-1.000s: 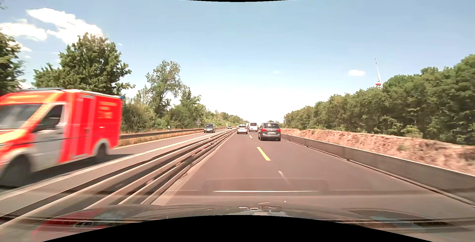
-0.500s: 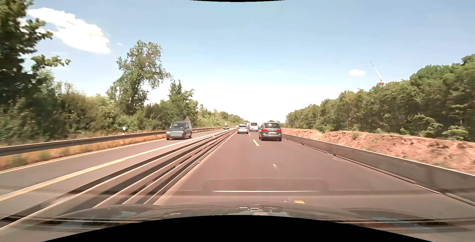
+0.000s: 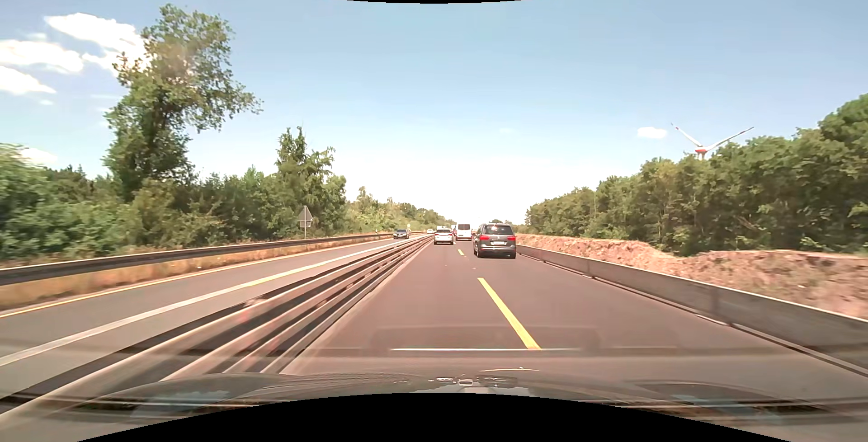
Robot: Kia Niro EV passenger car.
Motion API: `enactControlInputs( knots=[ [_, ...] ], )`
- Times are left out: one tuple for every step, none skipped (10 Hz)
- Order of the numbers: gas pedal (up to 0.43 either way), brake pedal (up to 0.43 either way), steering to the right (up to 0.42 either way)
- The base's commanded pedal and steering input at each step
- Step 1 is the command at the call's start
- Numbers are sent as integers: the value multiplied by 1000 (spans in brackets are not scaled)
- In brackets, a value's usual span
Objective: Follow the waypoints while adhering to traffic rules and regulations
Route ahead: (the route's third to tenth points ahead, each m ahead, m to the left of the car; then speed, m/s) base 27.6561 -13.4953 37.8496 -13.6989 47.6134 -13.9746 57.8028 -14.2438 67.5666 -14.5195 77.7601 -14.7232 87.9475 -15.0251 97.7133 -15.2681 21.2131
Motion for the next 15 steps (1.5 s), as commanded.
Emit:
enactControlInputs(
  knots=[
    [59,0,1],
    [59,0,1],
    [59,0,1],
    [59,0,0],
    [59,0,0],
    [59,0,1],
    [59,0,0],
    [59,0,0],
    [59,0,0],
    [59,0,0],
    [59,0,1],
    [67,0,1],
    [67,0,1],
    [87,0,1],
    [87,0,1]
  ],
)
